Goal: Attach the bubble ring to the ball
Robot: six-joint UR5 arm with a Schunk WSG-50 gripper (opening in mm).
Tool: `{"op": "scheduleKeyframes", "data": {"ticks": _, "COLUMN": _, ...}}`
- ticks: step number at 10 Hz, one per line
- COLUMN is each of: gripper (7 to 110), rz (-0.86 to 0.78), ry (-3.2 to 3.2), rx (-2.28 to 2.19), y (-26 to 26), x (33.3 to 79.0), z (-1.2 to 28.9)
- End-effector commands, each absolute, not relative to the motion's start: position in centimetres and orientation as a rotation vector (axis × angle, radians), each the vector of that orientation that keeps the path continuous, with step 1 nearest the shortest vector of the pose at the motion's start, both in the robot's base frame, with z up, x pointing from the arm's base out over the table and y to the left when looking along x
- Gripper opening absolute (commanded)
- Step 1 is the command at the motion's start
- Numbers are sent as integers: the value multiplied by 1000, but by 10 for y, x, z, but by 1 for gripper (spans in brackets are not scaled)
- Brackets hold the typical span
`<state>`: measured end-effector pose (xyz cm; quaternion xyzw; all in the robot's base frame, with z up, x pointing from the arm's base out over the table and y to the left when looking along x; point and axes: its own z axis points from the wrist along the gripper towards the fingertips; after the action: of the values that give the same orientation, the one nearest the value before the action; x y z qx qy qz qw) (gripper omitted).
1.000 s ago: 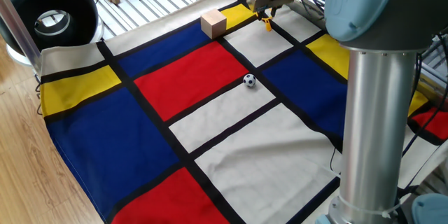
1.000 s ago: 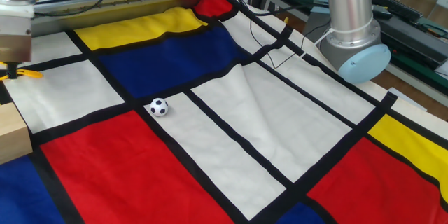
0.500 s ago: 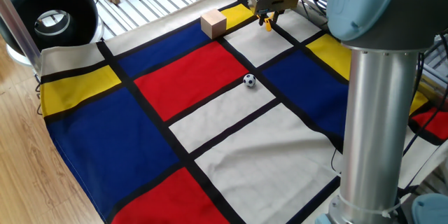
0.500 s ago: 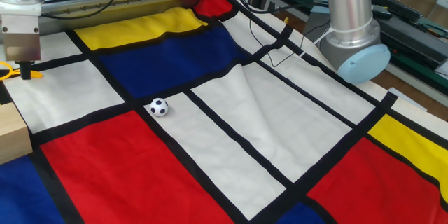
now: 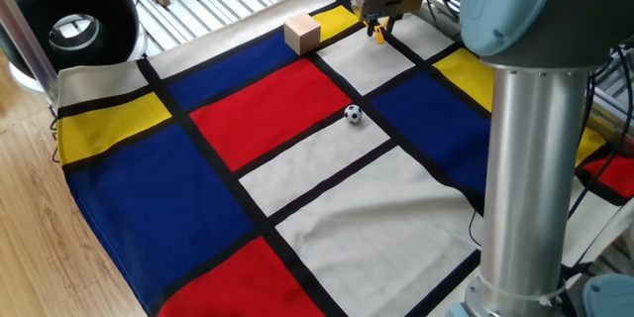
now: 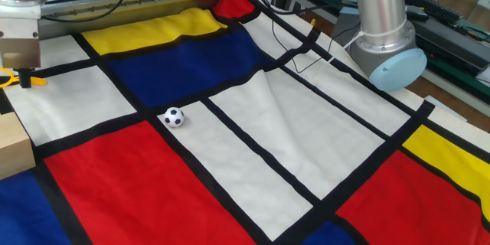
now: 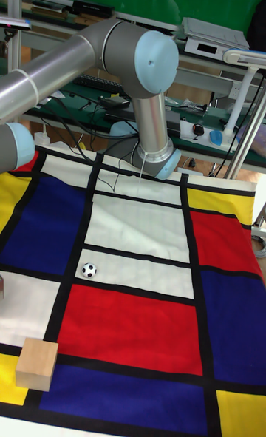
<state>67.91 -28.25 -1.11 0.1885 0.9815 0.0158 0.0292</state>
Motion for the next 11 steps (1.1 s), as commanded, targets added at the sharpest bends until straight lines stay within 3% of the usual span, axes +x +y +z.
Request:
{"op": "scheduleKeyframes", "data": {"ticks": 1, "gripper": 22, "rz": 48, "ry": 3021, "rx": 600, "y": -285, "x": 682, "z": -12}}
{"op": "scheduleKeyframes", "data": {"ticks": 11, "gripper": 22, "rz": 18, "ry": 3011, "rx": 669, "y": -287, "x": 682, "z": -15}}
